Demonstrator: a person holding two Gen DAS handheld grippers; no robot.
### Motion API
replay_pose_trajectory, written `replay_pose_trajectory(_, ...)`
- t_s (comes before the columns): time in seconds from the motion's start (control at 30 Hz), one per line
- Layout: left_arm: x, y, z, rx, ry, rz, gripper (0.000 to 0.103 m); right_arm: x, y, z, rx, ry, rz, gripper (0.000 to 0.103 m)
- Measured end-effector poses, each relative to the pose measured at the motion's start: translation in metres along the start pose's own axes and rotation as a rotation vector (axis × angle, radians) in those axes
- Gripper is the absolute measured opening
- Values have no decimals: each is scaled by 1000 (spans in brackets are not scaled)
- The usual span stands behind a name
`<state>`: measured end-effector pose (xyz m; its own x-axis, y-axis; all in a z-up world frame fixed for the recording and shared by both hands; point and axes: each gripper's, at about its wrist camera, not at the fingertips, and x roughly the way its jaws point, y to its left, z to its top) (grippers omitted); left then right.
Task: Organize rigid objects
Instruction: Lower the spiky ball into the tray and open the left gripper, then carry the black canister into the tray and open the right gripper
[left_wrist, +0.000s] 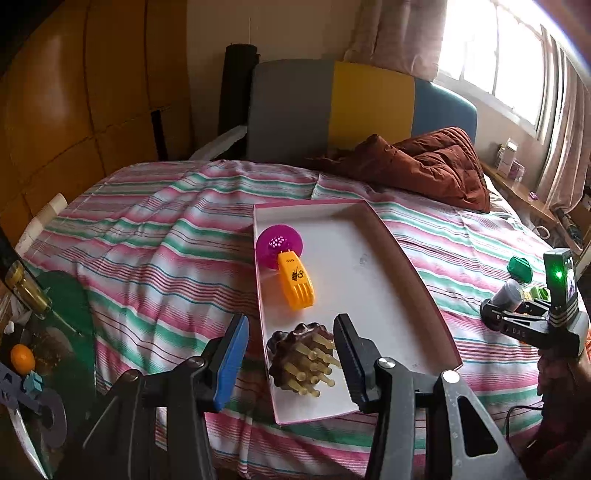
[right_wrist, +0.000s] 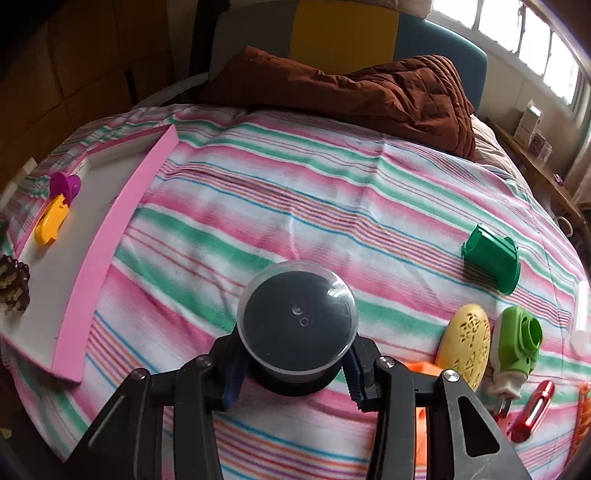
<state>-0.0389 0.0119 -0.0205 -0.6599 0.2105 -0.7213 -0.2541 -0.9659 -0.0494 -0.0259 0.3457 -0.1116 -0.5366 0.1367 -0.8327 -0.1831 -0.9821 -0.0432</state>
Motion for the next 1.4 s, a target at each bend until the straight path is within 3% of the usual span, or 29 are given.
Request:
replay_pose_trajectory(0.3, 4, 9, -8, -28, 27, 7, 48, -13, 11, -6, 24, 16, 43, 45)
replay_pose_trajectory(0.57, 8, 18, -13, -60, 43, -4, 48, -11, 18, -12, 18, 32, 25, 45)
replay_pose_trajectory(0.8, 11, 32, -15, -106, 50, 6, 48, -42, 36, 9, 5, -54, 84, 45)
replay_pose_trajectory(0.93, 12, 45, -17, -138, 48, 25, 48, -67, 75, 26, -69, -112, 177, 45)
replay_pose_trajectory(1.1, 12, 57, -20, -170, 52, 38, 48, -74, 132, 32, -180, -117, 280, 45)
replay_pose_trajectory(1.2, 11, 60, -23, -173, 52, 40, 48, -56, 174, 28, -280, -42, 304, 45)
replay_pose_trajectory(1.3, 12, 61, -24, -176, 54, 39, 48, -31, 203, 20, -318, 47, 330, 45)
replay_pose_trajectory(1.4, 13, 63, -24, -179, 57, 40, 48, -16, 224, 13, -332, 80, 335, 45)
